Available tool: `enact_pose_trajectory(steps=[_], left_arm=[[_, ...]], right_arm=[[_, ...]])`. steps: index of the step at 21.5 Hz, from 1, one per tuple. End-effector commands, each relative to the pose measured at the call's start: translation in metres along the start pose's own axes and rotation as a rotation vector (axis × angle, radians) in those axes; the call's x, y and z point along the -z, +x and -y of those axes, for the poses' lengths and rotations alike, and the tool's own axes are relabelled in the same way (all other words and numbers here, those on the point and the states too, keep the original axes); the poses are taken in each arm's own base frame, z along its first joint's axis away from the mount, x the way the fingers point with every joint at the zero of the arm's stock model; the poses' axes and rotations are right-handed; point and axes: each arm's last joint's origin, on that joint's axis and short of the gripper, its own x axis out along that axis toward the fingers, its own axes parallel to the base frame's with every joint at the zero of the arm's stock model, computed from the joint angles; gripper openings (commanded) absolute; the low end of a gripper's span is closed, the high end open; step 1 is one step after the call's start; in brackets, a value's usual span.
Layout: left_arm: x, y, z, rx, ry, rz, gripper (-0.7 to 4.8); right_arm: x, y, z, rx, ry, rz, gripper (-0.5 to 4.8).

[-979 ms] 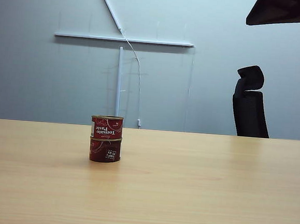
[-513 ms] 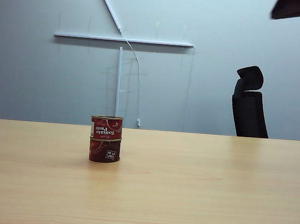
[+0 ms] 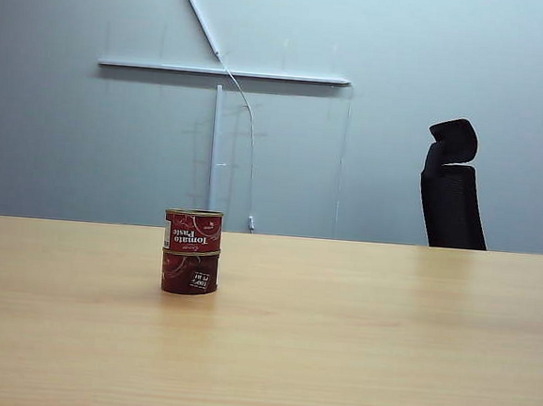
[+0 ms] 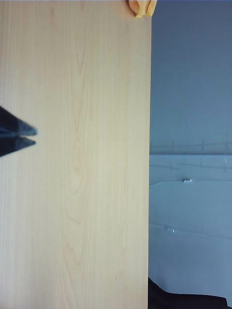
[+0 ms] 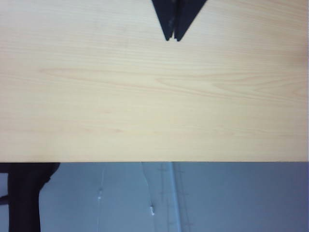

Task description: Stack a can of tomatoes on the right onto the can of tomatoes on the left.

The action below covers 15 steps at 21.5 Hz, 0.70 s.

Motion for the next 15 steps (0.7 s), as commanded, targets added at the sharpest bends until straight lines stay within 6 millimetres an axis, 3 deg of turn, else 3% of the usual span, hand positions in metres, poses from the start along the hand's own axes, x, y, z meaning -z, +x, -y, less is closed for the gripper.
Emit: enact_pose_trajectory(steps=[1,6,15], left_arm=[[-0.002,0.000,0.000,0.003,0.001,0.011,-0.04],[-0.002,0.000,0.000,0.003,0.001,0.012,-0.04],[-0.002,0.000,0.000,0.003,0.001,0.012,-0.04]], right_arm=[[0.008,-0.010,0.009,-0.046,0.013,0.066,-0.05],[0.023,-0.025,0.023,0.009,0.008,0.153,-0.05],[0.043,-0.026,0.026,0.066,0.013,0.171,-0.05]])
